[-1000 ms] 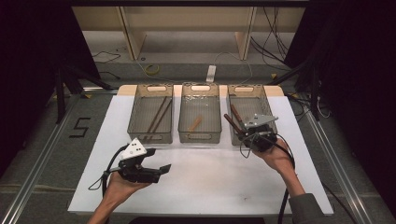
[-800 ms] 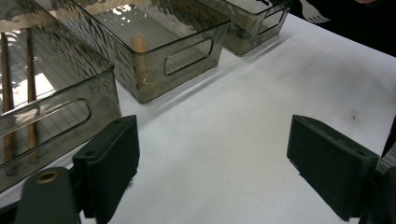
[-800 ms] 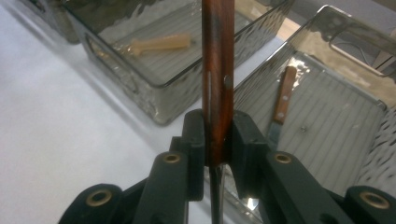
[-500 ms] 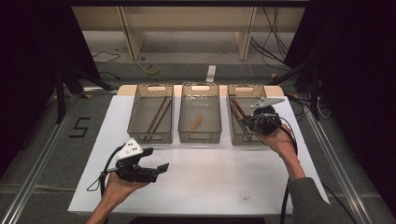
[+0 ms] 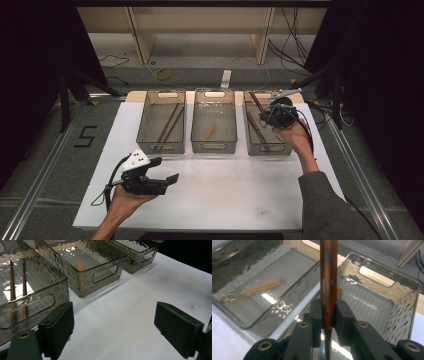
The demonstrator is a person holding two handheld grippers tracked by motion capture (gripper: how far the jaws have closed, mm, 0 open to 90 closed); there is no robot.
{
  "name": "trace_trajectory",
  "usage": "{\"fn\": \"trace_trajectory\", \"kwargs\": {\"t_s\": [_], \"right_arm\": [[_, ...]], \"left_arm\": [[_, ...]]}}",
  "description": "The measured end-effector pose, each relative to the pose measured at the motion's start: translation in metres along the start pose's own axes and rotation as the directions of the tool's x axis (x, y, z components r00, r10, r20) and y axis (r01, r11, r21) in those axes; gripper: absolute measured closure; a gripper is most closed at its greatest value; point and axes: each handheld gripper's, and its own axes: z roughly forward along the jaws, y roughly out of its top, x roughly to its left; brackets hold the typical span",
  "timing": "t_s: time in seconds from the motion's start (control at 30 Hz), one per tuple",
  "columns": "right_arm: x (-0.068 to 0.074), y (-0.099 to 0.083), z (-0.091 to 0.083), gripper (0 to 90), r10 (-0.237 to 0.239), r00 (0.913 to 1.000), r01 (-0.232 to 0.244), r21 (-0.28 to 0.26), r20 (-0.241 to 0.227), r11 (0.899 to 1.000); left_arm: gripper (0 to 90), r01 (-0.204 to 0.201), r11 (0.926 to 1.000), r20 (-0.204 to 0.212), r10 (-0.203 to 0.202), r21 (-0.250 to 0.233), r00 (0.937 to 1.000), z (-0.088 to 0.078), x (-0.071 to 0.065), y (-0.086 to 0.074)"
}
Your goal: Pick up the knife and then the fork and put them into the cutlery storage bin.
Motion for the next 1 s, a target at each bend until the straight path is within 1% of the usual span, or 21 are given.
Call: {"fn": "trace_trajectory", "kwargs": {"t_s": [0.07, 0.23, 0.37, 0.47, 0.6, 0.67, 0.8, 0.83, 0.9, 0.93, 1.0], "right_arm": [[-0.002, 0.003, 0.003, 77.7, 0.007, 0.9999, -0.007, 0.005, 0.008, 1.000], [-0.010, 0.007, 0.012, 77.7, 0.042, 0.9988, -0.043, 0.015, 0.023, 0.999], [-0.014, 0.008, 0.022, 77.7, 0.063, 0.9975, -0.064, 0.042, 0.032, 0.997], [-0.015, 0.008, 0.029, 77.6, 0.076, 0.9965, -0.077, 0.045, 0.034, 0.996], [-0.017, 0.007, 0.038, 77.6, 0.088, 0.9952, -0.090, 0.060, 0.043, 0.994], [-0.017, 0.007, 0.041, 77.6, 0.098, 0.9941, -0.101, 0.069, 0.046, 0.992], [-0.017, 0.005, 0.046, 77.4, 0.108, 0.9922, -0.113, 0.081, 0.061, 0.990], [-0.017, 0.004, 0.047, 77.3, 0.119, 0.9910, -0.124, 0.084, 0.061, 0.989], [-0.016, 0.003, 0.048, 76.8, 0.122, 0.9907, -0.127, 0.093, 0.061, 0.988], [-0.016, 0.002, 0.050, 75.6, 0.127, 0.9899, -0.133, 0.099, 0.063, 0.986], [-0.016, 0.001, 0.051, 60.5, 0.148, 0.9870, -0.154, 0.099, 0.063, 0.983]], "left_arm": [[15.6, -0.005, 1.0000, -0.006, 0.005, 0.001, 1.0000, 0.000, 0.000, 0.000], [15.6, 0.002, 1.0000, -0.008, -0.002, -0.009, 1.0000, -0.002, 0.001, 0.000], [15.6, 0.000, 0.9999, -0.010, 0.000, -0.013, 1.0000, -0.002, 0.000, 0.000], [15.6, -0.005, 1.0000, -0.009, 0.005, -0.003, 0.9999, -0.001, -0.001, 0.000], [15.5, -0.008, 0.9999, -0.008, 0.008, -0.009, 0.9999, -0.001, -0.001, 0.001], [15.5, -0.001, 0.9999, -0.007, 0.001, -0.014, 1.0000, -0.001, -0.001, 0.001], [15.4, -0.007, 0.9999, -0.007, 0.007, -0.011, 0.9999, -0.001, -0.001, 0.001], [15.4, -0.006, 0.9999, -0.007, 0.006, -0.010, 1.0000, -0.001, -0.001, 0.001], [15.4, -0.007, 0.9999, -0.006, 0.007, -0.007, 1.0000, 0.000, -0.002, 0.001], [15.3, -0.007, 1.0000, -0.007, 0.007, -0.006, 1.0000, 0.000, -0.002, 0.001], [15.2, -0.007, 1.0000, -0.005, 0.007, -0.005, 1.0000, -0.001, -0.001, 0.001]]}}
